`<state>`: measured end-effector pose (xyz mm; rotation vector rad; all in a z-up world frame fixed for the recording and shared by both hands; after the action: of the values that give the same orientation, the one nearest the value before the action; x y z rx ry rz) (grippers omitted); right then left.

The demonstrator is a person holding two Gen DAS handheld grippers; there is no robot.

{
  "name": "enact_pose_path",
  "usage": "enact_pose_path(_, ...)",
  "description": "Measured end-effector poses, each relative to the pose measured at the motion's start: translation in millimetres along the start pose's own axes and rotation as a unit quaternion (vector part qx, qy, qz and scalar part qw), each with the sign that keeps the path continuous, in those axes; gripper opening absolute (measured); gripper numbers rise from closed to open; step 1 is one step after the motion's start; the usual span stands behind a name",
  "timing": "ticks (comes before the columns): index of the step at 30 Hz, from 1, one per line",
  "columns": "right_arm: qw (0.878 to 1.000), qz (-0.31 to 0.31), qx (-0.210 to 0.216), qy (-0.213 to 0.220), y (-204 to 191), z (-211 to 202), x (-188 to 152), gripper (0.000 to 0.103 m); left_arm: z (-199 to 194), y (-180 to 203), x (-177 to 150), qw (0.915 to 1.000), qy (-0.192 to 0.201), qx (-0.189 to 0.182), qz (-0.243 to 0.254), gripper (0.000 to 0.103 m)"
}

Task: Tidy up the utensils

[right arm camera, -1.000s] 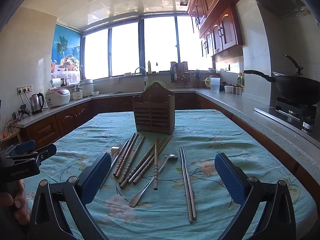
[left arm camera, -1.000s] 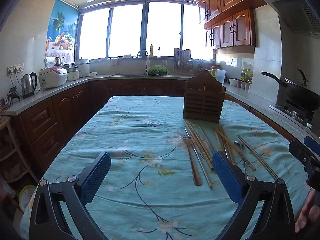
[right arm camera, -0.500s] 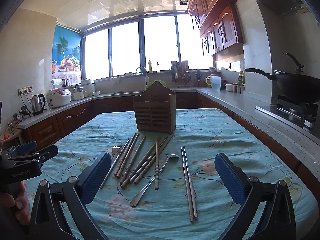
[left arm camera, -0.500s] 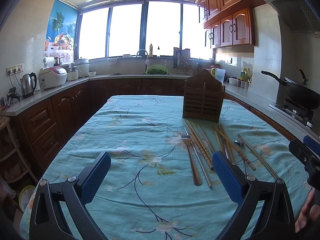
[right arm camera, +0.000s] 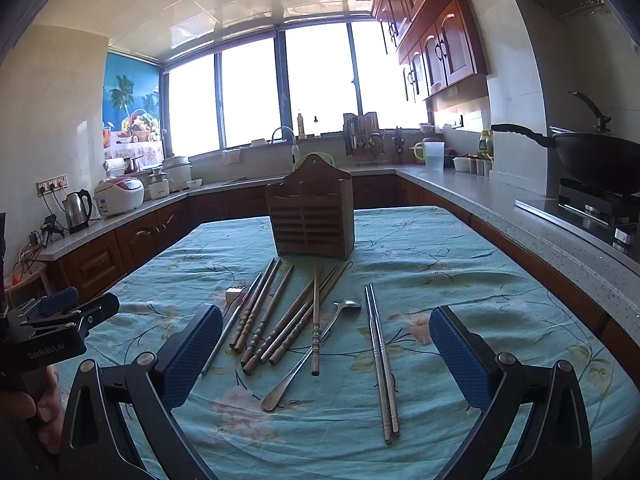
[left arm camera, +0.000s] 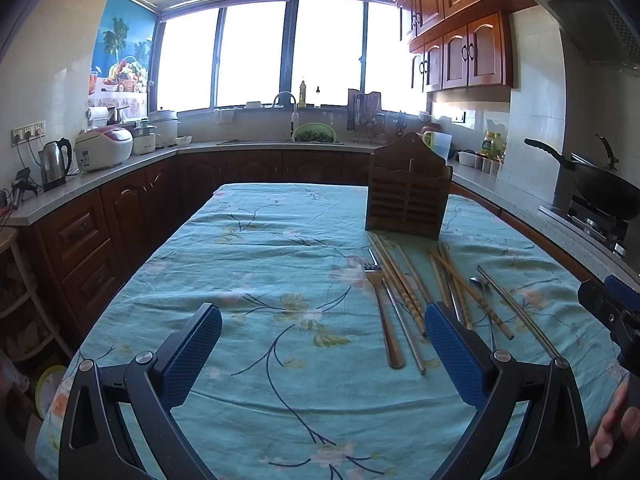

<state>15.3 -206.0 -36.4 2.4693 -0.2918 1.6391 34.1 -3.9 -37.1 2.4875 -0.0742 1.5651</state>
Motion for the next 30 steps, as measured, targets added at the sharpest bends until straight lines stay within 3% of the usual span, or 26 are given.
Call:
enact_pose_path(7,0.999,0.014,0.027,-0.030,1,12,-1,0.103,14,-10,3,0.9995,-0.023,-0.001,-0.023,0.102)
enact_pose_path(12,0.996,0.040,0.055,-0.058,3,26,3,0.101,29,-15,13,0.9980,-0.044,-0.024,-0.039,0.102)
enact_pose_path(17,0.990,0.070,0.076,-0.097,9,47,5,0.080,51,-21,29,0.9946,-0.067,-0.054,-0.059,0.100)
enact_pose_path(19,0.986,0.082,0.083,-0.115,10,56,5,0.076,62,-23,35,0.9930,-0.079,-0.064,-0.059,0.091)
enact_pose_path(22,0.980,0.103,0.098,-0.140,13,69,6,0.062,81,-21,42,0.9871,-0.107,-0.097,-0.070,0.078)
enact_pose_path(30,0.950,0.165,0.131,-0.229,18,116,-5,0.038,131,-23,57,0.9719,-0.165,-0.143,-0.088,0.065)
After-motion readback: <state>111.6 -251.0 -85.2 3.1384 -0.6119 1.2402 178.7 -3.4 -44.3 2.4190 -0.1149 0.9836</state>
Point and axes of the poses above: each gripper's, at about its wrist camera, not at the fingertips, and z roughly the way its jaws point, y to its right, x to its top, the point moved 7 cm from there along z, roughly the way its jaws point, and after that the axes turned 10 degrees about -x, right-handed, at the moved point
